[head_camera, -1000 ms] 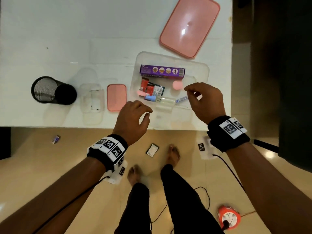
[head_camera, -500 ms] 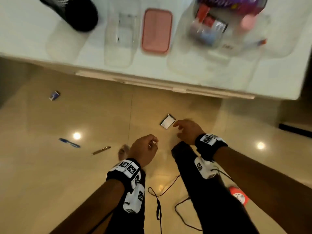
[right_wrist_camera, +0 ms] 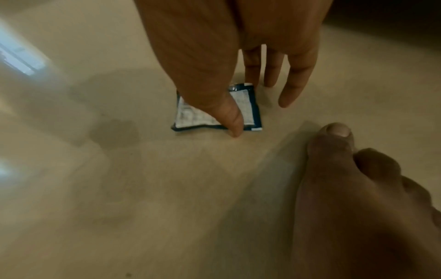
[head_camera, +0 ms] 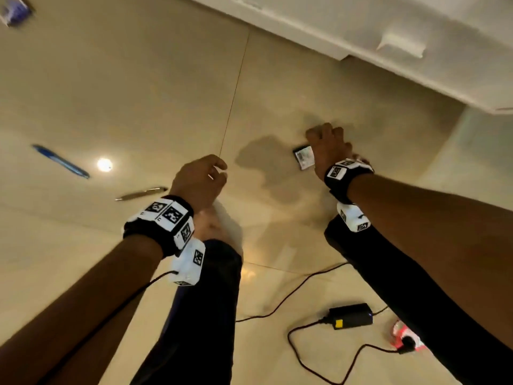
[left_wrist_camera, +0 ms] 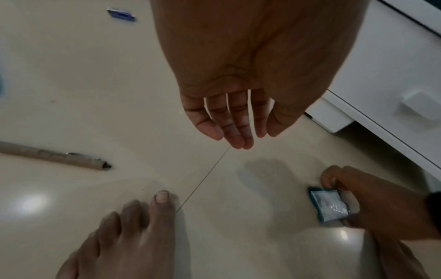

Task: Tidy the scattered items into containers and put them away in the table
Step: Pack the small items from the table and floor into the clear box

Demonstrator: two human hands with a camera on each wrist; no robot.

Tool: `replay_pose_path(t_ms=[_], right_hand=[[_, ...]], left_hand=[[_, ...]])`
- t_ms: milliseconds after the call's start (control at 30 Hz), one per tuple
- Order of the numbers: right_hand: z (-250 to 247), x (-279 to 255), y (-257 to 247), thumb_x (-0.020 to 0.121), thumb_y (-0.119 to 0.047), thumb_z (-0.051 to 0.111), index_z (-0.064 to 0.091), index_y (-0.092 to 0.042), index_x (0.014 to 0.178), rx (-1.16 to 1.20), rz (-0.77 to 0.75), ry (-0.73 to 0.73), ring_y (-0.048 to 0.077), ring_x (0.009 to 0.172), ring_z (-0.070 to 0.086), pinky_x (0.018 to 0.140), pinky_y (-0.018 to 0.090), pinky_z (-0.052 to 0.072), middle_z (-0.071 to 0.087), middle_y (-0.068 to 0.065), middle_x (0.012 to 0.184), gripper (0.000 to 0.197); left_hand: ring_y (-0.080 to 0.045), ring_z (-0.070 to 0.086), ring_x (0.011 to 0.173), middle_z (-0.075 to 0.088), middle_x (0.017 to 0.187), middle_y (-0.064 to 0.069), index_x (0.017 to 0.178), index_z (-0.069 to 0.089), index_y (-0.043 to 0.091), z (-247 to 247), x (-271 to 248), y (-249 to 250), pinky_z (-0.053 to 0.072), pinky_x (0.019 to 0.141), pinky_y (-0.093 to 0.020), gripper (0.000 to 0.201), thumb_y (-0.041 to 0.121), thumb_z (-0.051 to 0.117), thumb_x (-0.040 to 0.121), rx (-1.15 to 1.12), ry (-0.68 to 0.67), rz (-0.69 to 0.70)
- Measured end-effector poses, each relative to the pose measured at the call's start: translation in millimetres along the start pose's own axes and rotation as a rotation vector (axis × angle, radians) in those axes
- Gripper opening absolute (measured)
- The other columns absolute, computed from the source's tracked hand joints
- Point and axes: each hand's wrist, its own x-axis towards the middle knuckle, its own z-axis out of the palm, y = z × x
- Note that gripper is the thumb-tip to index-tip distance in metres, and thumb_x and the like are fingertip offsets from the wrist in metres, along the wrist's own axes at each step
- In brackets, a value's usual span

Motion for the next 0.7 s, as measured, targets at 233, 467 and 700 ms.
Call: replay_pose_path(t_ms=[233, 467, 700], right_hand=[[-8.3, -20.5, -12.7, 0.088, -0.023, 0.053, 0.059, -0.022, 0.110, 0.188, -0.015, -0.217, 0.034, 0.104, 0.062, 0.078, 0.032, 0.045, 0.065, 0.009, 0.112, 0.023], [-70.4, -89.1, -110.6, 0.094, -0.036, 0.054, 0.062, -0.018, 0.104, 0.551, -0.228, -0.203, 0.030, 0.088, 0.065, 0.079, 0.041, 0.051, 0.071, 0.007, 0.093, 0.023], [-159.1, -153.5, -219.2, 0.096, -0.024, 0.047, 0.062, -0.020, 0.101, 0.703, -0.476, -0.325, 0.016, 0.068, 0.063, 0.076, 0.040, 0.053, 0.068, -0.005, 0.076, 0.016]], left_hand=[[-0.020, 0.062, 0.077, 0.062, 0.081, 0.006, 0.105, 0.063, 0.024, 9.1, -20.8, -4.7, 0.053, 0.076, -0.036, 0.016, 0.025, 0.059, 0.090, -0.123, 0.024, -0.029], [-0.017, 0.059, 0.097, 0.057, 0.114, 0.001, 0.138, 0.041, 0.024, -22.7, -83.7, 31.0, 0.049, 0.087, -0.033, 0.059, 0.036, 0.067, 0.086, -0.300, 0.087, -0.018], [-0.019, 0.067, 0.084, 0.068, 0.104, -0.011, 0.137, 0.036, 0.021, -98.4, -145.4, 24.1, 0.054, 0.076, -0.033, 0.064, 0.019, 0.071, 0.084, -0.898, 0.372, -0.239]])
